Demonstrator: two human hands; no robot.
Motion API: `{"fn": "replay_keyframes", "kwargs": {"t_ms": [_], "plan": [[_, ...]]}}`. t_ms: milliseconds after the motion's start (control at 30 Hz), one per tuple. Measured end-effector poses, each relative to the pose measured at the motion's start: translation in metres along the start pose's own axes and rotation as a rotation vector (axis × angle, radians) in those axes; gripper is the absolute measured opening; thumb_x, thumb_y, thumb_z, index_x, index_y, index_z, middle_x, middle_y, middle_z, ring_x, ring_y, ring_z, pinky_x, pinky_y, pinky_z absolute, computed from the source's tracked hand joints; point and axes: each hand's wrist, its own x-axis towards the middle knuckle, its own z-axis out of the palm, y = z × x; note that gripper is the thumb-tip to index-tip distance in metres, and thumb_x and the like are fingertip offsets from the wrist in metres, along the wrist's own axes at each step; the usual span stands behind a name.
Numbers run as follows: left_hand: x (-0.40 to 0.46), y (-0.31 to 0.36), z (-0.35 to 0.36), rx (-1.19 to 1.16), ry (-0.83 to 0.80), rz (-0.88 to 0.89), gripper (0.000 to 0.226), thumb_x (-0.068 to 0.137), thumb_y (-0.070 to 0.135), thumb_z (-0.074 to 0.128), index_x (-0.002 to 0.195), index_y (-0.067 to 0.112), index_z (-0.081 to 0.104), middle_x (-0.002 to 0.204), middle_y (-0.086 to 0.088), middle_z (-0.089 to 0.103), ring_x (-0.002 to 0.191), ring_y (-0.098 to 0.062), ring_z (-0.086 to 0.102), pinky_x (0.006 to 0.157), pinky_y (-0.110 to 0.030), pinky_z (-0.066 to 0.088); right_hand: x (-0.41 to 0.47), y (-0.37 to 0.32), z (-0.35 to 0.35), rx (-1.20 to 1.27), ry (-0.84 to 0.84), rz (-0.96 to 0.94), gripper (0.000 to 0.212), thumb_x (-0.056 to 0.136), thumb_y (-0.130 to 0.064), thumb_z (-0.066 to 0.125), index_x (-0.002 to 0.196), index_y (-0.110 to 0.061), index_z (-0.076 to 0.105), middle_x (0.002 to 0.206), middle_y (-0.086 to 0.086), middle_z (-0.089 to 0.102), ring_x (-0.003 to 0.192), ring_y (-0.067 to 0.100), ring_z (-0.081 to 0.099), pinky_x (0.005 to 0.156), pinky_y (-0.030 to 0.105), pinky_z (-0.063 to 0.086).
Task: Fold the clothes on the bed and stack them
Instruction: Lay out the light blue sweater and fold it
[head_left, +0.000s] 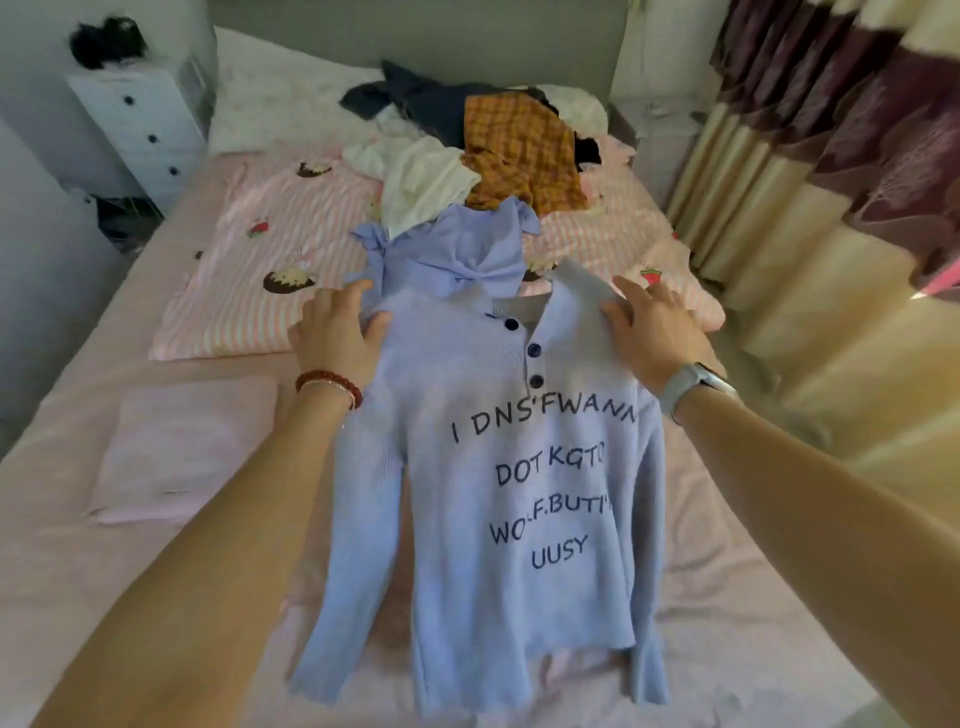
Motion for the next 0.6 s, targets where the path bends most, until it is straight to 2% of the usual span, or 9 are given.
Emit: {"fn": "replay_keyframes", "kwargs": {"t_ms": [33,100,200,300,333,400,467,533,600], "plan": [[0.014,-0.012,0.020,0.017,-0.101,-0.117,0.046,0.091,0.029,0.054,0.133,0.013,0.043,0.126,-0.023,0.045,0.116,-0.040,0.041,0.093,-0.047,0.035,0.012,0.000,0.022,-0.025,-0.109,0.073,0.043,0.097,-0.032,0.041,0.138,-0.019,0.039,0.131,0.017,0.044,0.121,0.035,0.040,0.095,0.043,0.033],[0.014,-0.037,0.056,-0.014,-0.219,-0.255,0.053,0.090,0.028,0.053,0.137,0.011,0.037,0.133,-0.024,0.039,0.122,-0.040,0.037,0.098,-0.046,0.033,0.014,0.003,0.065,-0.006,-0.208,0.134,0.052,0.096,-0.028,0.043,0.145,-0.018,0.026,0.138,0.017,0.034,0.126,0.035,0.033,0.100,0.046,0.030],[-0.043,-0.070,0.111,-0.107,-0.417,-0.316,0.044,0.089,0.018,0.052,0.131,0.003,0.045,0.131,-0.021,0.046,0.121,-0.036,0.041,0.099,-0.040,0.035,-0.033,0.017,0.125,0.061,-0.389,0.132,0.052,0.095,-0.019,0.043,0.144,-0.017,0.028,0.142,0.014,0.033,0.129,0.032,0.032,0.102,0.045,0.032],[-0.122,-0.096,0.154,-0.196,-0.664,-0.597,0.038,0.092,0.011,0.051,0.126,-0.006,0.048,0.129,-0.026,0.049,0.121,-0.035,0.044,0.098,-0.035,0.033,-0.106,0.044,0.169,0.131,-0.603,0.252,0.048,0.095,-0.013,0.043,0.142,-0.011,0.032,0.141,0.017,0.037,0.128,0.033,0.036,0.102,0.038,0.031],[-0.147,-0.102,0.166,-0.203,-0.733,-0.698,0.032,0.092,0.011,0.050,0.119,-0.006,0.051,0.125,-0.026,0.051,0.119,-0.035,0.046,0.097,-0.035,0.035,-0.127,0.055,0.180,0.148,-0.647,0.327,0.047,0.096,-0.011,0.042,0.141,-0.009,0.033,0.140,0.018,0.037,0.128,0.033,0.037,0.102,0.036,0.031],[-0.188,-0.111,0.188,-0.199,-0.841,-0.831,0.015,0.092,0.013,0.049,0.090,-0.002,0.053,0.101,-0.026,0.058,0.103,-0.033,0.055,0.090,-0.038,0.040,-0.162,0.078,0.198,0.146,-0.704,0.475,0.044,0.097,-0.011,0.040,0.140,-0.006,0.035,0.141,0.018,0.039,0.128,0.033,0.038,0.100,0.033,0.031],[-0.217,-0.114,0.204,-0.161,-0.876,-0.903,0.020,0.092,0.018,0.052,0.081,0.001,0.054,0.087,-0.020,0.058,0.098,-0.031,0.055,0.087,-0.037,0.041,-0.185,0.096,0.212,0.144,-0.709,0.584,0.039,0.097,-0.008,0.038,0.135,-0.003,0.042,0.135,0.021,0.044,0.119,0.035,0.046,0.089,0.030,0.036],[-0.235,-0.114,0.218,-0.093,-0.784,-0.931,0.030,0.089,0.021,0.056,0.104,-0.005,0.057,0.109,-0.024,0.057,0.112,-0.034,0.049,0.094,-0.037,0.038,-0.199,0.110,0.223,0.155,-0.664,0.692,0.034,0.096,-0.005,0.035,0.128,0.000,0.048,0.123,0.025,0.050,0.096,0.034,0.054,0.068,0.027,0.035],[-0.244,-0.108,0.226,-0.113,-0.637,-0.969,0.048,0.085,0.022,0.062,0.123,-0.005,0.048,0.125,-0.025,0.049,0.121,-0.034,0.041,0.100,-0.041,0.033,-0.206,0.121,0.233,0.176,-0.592,0.788,0.036,0.096,-0.007,0.036,0.130,-0.002,0.049,0.119,0.023,0.052,0.086,0.030,0.053,0.063,0.022,0.033]]}}
